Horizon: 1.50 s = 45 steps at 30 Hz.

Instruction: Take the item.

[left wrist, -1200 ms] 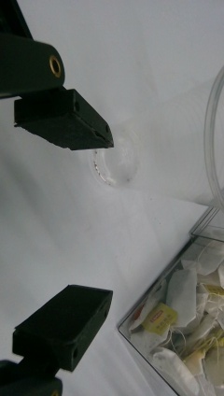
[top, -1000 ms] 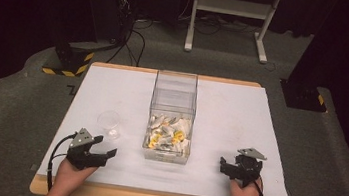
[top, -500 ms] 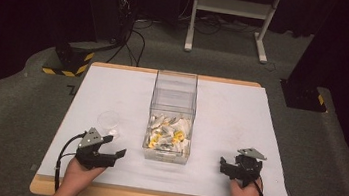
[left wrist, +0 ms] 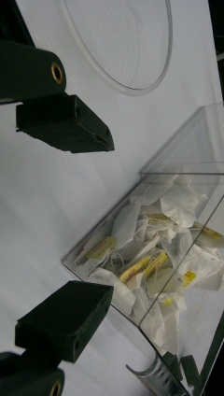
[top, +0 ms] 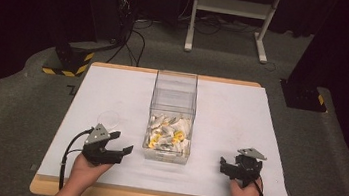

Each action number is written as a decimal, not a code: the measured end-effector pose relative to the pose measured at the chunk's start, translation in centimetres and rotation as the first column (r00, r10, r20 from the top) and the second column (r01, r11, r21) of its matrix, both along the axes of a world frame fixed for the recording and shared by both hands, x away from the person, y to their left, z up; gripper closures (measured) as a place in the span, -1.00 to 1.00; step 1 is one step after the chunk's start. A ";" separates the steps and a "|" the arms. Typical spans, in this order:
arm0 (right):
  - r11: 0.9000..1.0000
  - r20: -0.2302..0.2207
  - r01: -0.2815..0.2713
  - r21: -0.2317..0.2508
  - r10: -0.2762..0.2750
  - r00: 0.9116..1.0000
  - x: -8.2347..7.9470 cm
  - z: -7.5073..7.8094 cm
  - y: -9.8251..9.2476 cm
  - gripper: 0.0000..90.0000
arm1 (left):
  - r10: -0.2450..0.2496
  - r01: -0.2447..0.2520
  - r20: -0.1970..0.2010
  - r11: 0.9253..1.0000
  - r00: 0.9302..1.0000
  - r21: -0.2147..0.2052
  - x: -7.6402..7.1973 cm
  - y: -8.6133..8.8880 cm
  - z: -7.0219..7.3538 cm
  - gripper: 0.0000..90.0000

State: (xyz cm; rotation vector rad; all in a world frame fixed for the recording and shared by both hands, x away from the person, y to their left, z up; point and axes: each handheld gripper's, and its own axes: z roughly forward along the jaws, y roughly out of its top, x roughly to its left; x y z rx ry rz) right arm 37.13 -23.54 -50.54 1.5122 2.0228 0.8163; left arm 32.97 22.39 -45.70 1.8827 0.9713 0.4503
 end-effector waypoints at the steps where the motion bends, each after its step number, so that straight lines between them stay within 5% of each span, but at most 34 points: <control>1: 1.000 0.001 -0.002 -0.001 0.002 1.000 0.0 0.0 0.0 -0.80 | -0.001 0.001 0.004 1.000 1.000 -0.001 0.0 -0.1 0.1 -0.43; 45: 1.000 -0.002 -0.005 0.000 0.005 1.000 0.0 0.0 -0.1 -0.80 | -0.105 0.106 0.029 0.994 0.994 -0.030 2.8 -4.9 4.3 -0.39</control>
